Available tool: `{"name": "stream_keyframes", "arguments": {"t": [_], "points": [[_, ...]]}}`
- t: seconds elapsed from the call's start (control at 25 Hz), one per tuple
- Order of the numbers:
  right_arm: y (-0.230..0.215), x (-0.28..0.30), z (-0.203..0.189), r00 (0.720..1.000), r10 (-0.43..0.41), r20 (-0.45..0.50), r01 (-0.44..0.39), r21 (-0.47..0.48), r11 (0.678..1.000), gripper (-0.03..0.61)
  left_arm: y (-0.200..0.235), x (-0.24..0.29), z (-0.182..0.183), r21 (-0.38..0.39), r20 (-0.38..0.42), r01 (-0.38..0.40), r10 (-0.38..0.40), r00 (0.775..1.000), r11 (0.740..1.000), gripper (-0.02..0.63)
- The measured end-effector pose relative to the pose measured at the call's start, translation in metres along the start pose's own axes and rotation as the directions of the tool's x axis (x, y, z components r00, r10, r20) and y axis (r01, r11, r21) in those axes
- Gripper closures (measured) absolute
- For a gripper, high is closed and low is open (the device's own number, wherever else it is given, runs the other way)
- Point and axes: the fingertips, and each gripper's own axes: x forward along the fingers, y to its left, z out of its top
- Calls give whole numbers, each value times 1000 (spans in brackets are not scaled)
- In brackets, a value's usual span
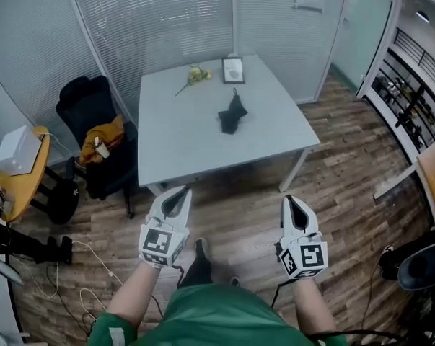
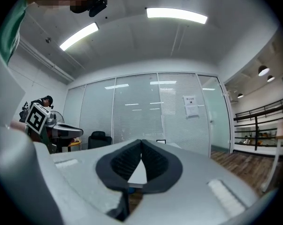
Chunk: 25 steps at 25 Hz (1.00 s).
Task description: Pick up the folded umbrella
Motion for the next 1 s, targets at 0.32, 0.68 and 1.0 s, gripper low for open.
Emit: {"name": "stream_keyframes", "arguments": {"t": [0.32, 0.68, 1.0], "points": [[-11, 70, -16, 999, -26, -48, 23, -65, 998, 575, 68, 59, -22, -39, -1, -32, 32, 999, 999, 598], [-21, 203, 5, 995, -95, -34, 88, -168, 982, 575, 175, 167, -10, -35, 79, -6, 9, 997, 999, 598], [-17, 285, 5, 987, -151, -53, 140, -179, 974, 575, 233, 233, -25, -147, 88, 70, -57, 994, 987, 598]]}}
